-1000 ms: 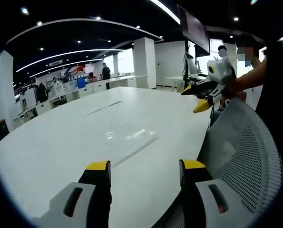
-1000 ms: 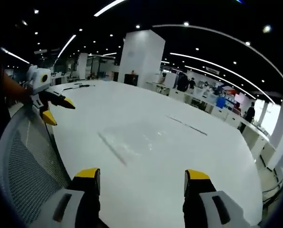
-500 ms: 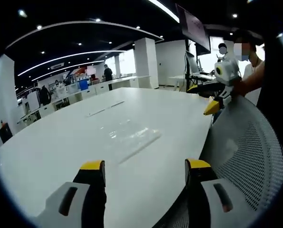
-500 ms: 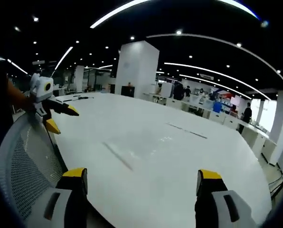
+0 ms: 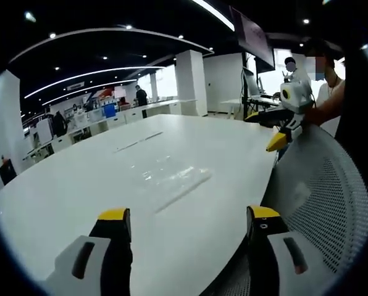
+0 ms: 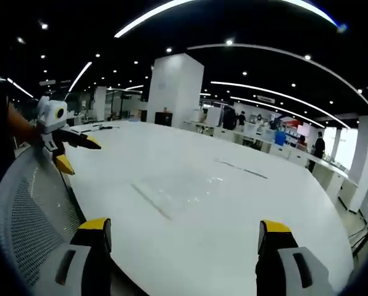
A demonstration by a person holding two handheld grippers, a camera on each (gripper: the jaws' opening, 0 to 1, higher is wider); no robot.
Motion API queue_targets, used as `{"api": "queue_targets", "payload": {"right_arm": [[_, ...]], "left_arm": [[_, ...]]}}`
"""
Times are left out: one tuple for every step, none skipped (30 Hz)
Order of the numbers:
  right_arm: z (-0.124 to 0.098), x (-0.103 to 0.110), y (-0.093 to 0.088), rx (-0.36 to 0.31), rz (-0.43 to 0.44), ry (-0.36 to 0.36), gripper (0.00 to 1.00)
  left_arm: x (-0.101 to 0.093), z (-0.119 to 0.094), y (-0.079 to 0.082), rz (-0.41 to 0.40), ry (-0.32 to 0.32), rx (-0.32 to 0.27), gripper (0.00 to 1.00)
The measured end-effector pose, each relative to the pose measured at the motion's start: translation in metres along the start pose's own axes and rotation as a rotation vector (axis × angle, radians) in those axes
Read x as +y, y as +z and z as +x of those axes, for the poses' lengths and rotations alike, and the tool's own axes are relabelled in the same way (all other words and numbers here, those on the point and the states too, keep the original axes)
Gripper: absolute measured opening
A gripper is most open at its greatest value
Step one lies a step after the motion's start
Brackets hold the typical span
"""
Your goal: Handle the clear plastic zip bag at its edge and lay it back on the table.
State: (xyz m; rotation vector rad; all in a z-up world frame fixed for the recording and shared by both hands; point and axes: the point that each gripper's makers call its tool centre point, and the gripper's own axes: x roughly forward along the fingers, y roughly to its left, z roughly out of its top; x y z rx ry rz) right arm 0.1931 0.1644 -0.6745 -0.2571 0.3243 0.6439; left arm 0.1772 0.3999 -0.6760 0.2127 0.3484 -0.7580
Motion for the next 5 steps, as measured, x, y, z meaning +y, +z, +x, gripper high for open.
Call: {"api": "queue_targets", "payload": {"right_arm": [[-0.0002, 0.0, 0.0005, -0.002, -0.001, -0.001, 1.0], [-0.0002, 0.0, 0.0003, -0.001, 0.0, -0.001, 1.0], [-0.0001, -0.0001, -0.0003, 0.001, 0.001, 0.0, 0.99], [-0.0001, 0.0001, -0.0008, 0.004, 0.002, 0.0, 0.99], [-0.0001, 0.0002, -0.0018, 0.008, 0.001, 0.001, 0.99]], "left_arm": [[-0.0007, -0.0001, 0.0007, 0.002, 0.001, -0.001, 0.77], [-0.0007, -0.0001, 0.0007, 0.002, 0.002, 0.0, 0.77], [-0.0008, -0.0001, 0.0008, 0.001, 0.002, -0.001, 0.77], [-0.0008, -0.0002, 0.0009, -0.001, 0.002, -0.002, 0.78], [-0.0006, -0.0002, 0.0011, 0.0, 0.003, -0.003, 0.78]]}}
